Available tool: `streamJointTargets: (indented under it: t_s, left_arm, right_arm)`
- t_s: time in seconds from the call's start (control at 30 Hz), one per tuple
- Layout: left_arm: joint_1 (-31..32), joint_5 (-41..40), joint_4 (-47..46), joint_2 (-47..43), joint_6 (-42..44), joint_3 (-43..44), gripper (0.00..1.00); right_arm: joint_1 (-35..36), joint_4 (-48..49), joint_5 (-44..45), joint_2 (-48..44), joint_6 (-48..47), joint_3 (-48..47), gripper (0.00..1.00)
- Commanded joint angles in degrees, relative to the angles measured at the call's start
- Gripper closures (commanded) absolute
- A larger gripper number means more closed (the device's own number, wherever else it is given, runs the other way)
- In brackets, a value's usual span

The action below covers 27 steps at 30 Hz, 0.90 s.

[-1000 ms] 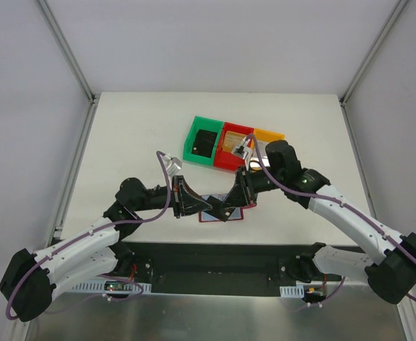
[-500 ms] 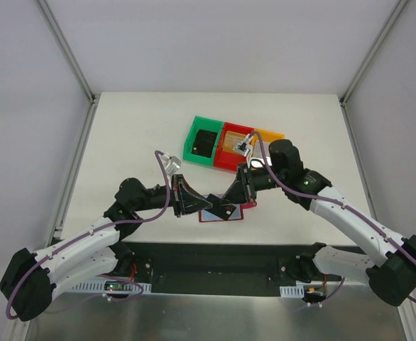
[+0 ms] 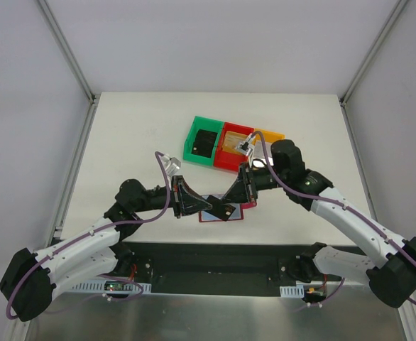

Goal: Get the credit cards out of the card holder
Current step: Remove the credit card from the card holder.

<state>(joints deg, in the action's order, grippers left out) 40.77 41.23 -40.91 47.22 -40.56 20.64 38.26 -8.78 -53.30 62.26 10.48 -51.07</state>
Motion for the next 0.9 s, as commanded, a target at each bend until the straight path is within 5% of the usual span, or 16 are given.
streamJointTargets:
  t_s: [0.0, 0.17, 0.47, 0.8, 0.87]
  left_arm:
    - [-0.7, -1.3, -2.4, -1.0, -0.5, -0.2, 1.00]
    - [-0.7, -1.3, -3.0, -0.8, -0.8, 0.1, 1.00]
    - [-0.7, -0.6, -4.6, -0.5, -1.6, 0.4, 1.00]
    - [-0.7, -0.6, -4.7, -0.2, -1.8, 0.3, 1.00]
    - [-0.7, -1.3, -4.0, -0.2, -1.6, 0.4, 0.80]
  right_arm:
    - [-0.1, 1.0, -2.5, -1.5, -0.2, -0.3, 0.88]
    - [-0.1, 0.1, -2.5, -1.4, -0.6, -0.3, 0.76]
    - [0.0, -1.2, -2.2, -1.1, -1.4, -0.3, 0.74]
    - [0.0, -1.2, -2.1, -1.3, -1.5, -0.5, 0.99]
    - [0.0, -1.2, -1.1, -1.4, -1.3, -0.7, 0.99]
